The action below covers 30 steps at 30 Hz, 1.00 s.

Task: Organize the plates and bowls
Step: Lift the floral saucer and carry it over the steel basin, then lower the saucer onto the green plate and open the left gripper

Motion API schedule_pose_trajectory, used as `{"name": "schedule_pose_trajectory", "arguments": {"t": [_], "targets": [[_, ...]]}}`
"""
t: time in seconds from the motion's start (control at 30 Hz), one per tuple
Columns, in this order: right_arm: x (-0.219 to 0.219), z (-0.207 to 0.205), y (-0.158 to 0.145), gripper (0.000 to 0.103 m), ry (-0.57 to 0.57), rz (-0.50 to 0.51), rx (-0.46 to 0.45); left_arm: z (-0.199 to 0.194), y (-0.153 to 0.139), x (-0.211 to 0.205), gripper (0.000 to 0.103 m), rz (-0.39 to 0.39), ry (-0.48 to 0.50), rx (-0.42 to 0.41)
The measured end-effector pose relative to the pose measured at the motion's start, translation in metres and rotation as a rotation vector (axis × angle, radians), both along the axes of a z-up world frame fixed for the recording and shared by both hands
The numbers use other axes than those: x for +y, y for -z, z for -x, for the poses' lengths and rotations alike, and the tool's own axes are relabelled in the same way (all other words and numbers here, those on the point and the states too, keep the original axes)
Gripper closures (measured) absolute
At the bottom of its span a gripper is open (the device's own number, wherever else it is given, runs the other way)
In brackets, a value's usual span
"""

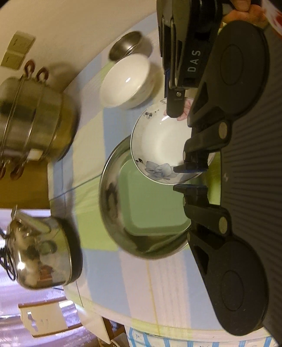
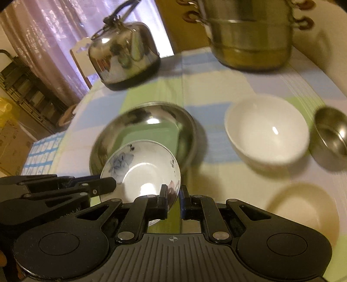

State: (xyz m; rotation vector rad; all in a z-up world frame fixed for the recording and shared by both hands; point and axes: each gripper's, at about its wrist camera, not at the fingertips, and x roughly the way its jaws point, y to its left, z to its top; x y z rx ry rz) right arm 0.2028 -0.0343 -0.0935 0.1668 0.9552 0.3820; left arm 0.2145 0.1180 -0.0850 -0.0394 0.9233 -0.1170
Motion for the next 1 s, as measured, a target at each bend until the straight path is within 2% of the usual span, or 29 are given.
{"name": "schedule_pose_trajectory", "arguments": {"t": [0.27, 0.57, 1.0], "targets": [[0.025, -0.036, 0.012, 0.093, -0.015, -0.004, 0.009, -0.036, 0.012, 0.024, 0.094, -0.020, -0.035, 0.005], [0.042, -0.068, 0.037, 0.093, -0.015, 0.015, 0.048, -0.064, 0.034, 0.038, 0.094, -0.028, -0.046, 0.050], [0.045, -0.086, 0.054, 0.092, 0.007, 0.022, 0.099, -0.085, 0.052, 0.044, 0.094, -0.019, -0.038, 0.099]]}}
